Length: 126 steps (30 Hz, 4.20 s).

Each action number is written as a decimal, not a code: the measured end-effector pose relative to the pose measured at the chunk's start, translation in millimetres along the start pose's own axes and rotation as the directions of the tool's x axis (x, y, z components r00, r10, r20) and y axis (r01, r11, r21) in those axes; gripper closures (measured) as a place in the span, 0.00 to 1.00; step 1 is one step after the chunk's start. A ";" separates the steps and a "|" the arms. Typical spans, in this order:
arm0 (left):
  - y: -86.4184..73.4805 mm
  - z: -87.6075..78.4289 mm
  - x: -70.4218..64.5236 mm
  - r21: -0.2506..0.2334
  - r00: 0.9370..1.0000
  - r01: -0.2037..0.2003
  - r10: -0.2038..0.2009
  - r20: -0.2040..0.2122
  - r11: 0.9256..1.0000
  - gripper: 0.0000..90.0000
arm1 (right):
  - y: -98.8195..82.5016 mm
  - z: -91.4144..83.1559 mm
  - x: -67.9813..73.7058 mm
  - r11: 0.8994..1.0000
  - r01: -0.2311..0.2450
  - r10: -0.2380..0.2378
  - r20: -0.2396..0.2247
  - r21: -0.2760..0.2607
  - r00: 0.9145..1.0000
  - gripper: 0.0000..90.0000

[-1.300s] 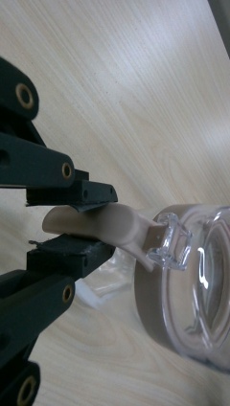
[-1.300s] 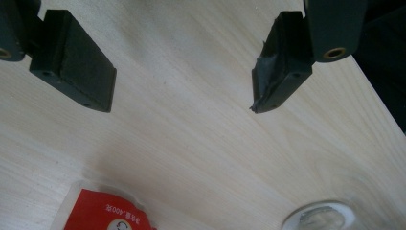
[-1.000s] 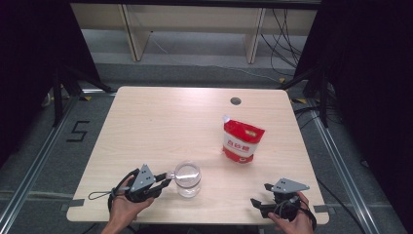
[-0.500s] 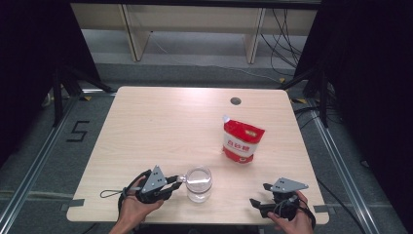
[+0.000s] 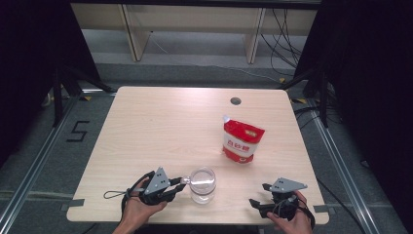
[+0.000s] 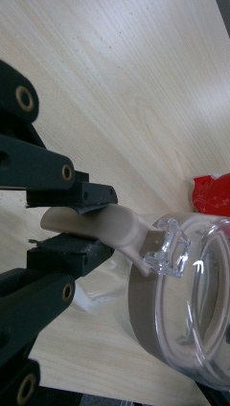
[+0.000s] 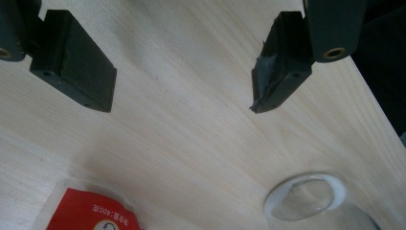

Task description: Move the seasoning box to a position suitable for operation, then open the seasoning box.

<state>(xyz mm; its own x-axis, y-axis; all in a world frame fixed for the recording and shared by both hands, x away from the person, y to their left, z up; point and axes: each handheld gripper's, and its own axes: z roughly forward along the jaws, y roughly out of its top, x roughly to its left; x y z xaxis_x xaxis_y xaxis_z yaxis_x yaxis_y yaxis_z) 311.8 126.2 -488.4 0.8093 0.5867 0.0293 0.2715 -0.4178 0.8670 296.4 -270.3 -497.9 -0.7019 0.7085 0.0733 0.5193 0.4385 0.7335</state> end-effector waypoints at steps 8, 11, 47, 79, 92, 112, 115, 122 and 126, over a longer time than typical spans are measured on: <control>1.5 3.8 -1.0 -0.007 1.000 -0.002 0.002 0.007 1.000 0.83 | 2.0 2.8 0.7 1.000 0.013 -0.013 0.001 -0.004 1.000 0.27; -0.3 2.8 0.6 -0.016 1.000 0.018 -0.018 0.021 1.000 0.80 | 2.3 2.2 0.9 1.000 0.015 -0.015 0.009 -0.005 1.000 0.27; 41.9 -27.1 -0.2 -0.091 0.996 0.059 -0.052 0.073 0.994 0.99 | 5.8 1.7 0.5 0.999 0.021 -0.020 0.024 -0.045 1.000 0.26; 36.5 -16.1 -0.2 -0.100 0.998 0.032 -0.027 0.052 0.994 0.99 | 35.6 2.3 33.3 0.973 0.090 -0.107 -0.072 -0.210 0.992 0.58; 33.2 -17.4 3.1 -0.105 0.998 0.042 -0.037 0.046 0.994 0.98 | 51.6 8.2 52.4 0.949 0.166 -0.197 -0.091 -0.269 0.976 0.82; 33.3 -17.4 3.0 -0.106 0.998 0.040 -0.036 0.047 0.994 0.98 | 73.5 24.0 70.0 0.938 0.197 -0.237 -0.112 -0.287 0.965 0.98; 33.3 -17.6 4.3 -0.104 0.998 0.041 -0.035 0.051 0.994 0.91 | 77.2 23.7 71.8 0.930 0.211 -0.254 -0.110 -0.301 0.961 0.98; 23.9 -25.0 12.4 -0.079 0.987 0.157 -0.153 0.052 0.984 0.48 | 82.8 22.7 74.4 0.929 0.217 -0.260 -0.112 -0.299 0.959 0.98; 12.4 -30.2 13.0 -0.094 0.979 0.189 -0.180 0.096 0.977 0.30 | 86.9 22.3 75.9 0.924 0.220 -0.269 -0.123 -0.312 0.955 0.98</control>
<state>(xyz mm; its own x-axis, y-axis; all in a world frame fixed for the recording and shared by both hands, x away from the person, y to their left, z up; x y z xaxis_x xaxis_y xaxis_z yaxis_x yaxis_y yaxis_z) 310.0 149.6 -462.3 0.7932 0.5832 -0.1753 0.3695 -0.2320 0.8998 299.1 -166.0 -443.7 -0.8701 0.4909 -0.0438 0.1736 0.3885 0.9049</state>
